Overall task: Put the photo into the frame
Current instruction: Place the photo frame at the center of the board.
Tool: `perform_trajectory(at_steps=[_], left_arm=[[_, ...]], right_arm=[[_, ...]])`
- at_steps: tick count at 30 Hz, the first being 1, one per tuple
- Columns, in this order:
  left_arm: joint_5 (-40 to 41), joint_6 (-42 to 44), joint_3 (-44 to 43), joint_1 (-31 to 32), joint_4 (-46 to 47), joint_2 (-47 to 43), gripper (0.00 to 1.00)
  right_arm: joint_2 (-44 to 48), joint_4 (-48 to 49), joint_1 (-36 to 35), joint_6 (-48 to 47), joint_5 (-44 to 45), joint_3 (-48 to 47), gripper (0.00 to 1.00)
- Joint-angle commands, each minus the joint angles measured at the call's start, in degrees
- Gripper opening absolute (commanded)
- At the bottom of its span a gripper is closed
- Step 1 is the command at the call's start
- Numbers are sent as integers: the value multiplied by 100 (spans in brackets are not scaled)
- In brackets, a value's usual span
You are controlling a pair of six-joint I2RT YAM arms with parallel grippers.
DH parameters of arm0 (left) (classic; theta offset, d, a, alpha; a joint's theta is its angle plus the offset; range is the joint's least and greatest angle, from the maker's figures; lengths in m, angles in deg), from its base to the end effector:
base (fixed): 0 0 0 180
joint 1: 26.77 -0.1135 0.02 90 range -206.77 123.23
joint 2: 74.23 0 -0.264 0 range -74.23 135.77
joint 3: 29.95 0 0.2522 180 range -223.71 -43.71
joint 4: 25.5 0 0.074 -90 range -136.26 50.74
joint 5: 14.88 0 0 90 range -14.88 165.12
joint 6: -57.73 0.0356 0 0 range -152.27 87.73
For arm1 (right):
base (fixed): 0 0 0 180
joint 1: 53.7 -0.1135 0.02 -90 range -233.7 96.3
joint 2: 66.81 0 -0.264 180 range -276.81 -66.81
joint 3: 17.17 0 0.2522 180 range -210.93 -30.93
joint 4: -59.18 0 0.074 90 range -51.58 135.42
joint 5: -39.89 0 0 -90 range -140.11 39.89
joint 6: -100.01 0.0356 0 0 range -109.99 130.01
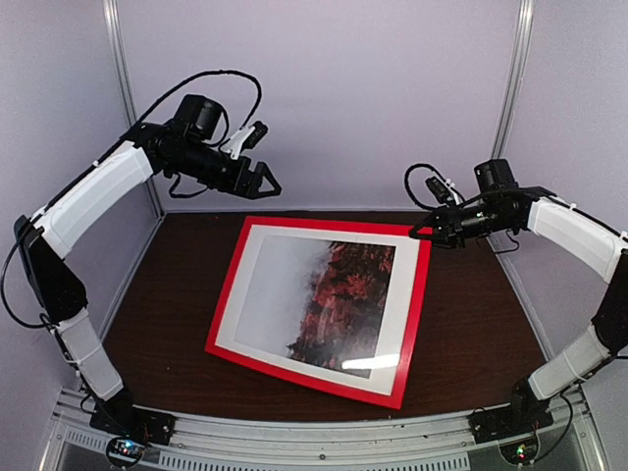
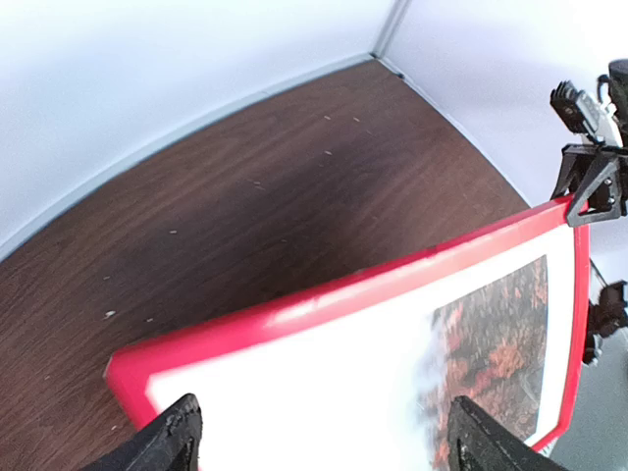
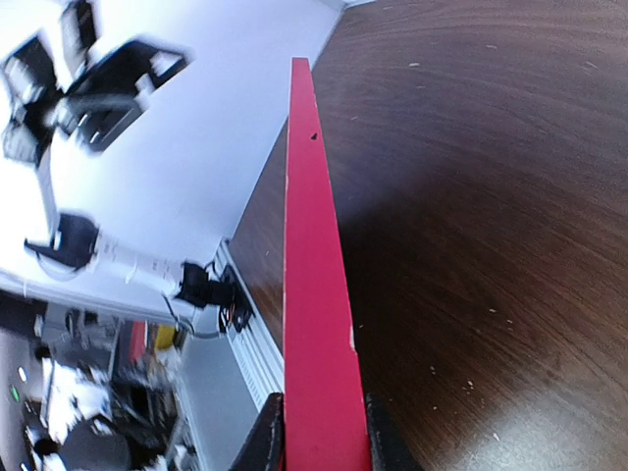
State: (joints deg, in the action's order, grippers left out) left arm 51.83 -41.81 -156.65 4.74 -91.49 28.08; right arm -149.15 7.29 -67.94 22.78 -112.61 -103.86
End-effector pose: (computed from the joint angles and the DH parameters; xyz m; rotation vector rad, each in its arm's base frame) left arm 0.3215 -0.2136 0.4047 0.6637 2.2731 -0.8266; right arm 0.2804 0.1037 0.3276 -0.5572 2.2350 1.5262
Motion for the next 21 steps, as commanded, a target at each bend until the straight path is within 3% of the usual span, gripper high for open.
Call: perform_trajectory(at_steps=[1, 11, 21], left_arm=[[1071, -469, 542, 5, 634, -607, 87], [1590, -1320, 2483, 5, 1184, -1756, 88], [1314, -2588, 4377, 33, 2354, -2244, 93]], right_arm=[[-68, 1193, 619, 900, 1296, 432, 0], [-224, 2539, 1264, 2313, 2174, 1666, 0], [112, 3785, 1309, 3448, 2930, 3025, 0]])
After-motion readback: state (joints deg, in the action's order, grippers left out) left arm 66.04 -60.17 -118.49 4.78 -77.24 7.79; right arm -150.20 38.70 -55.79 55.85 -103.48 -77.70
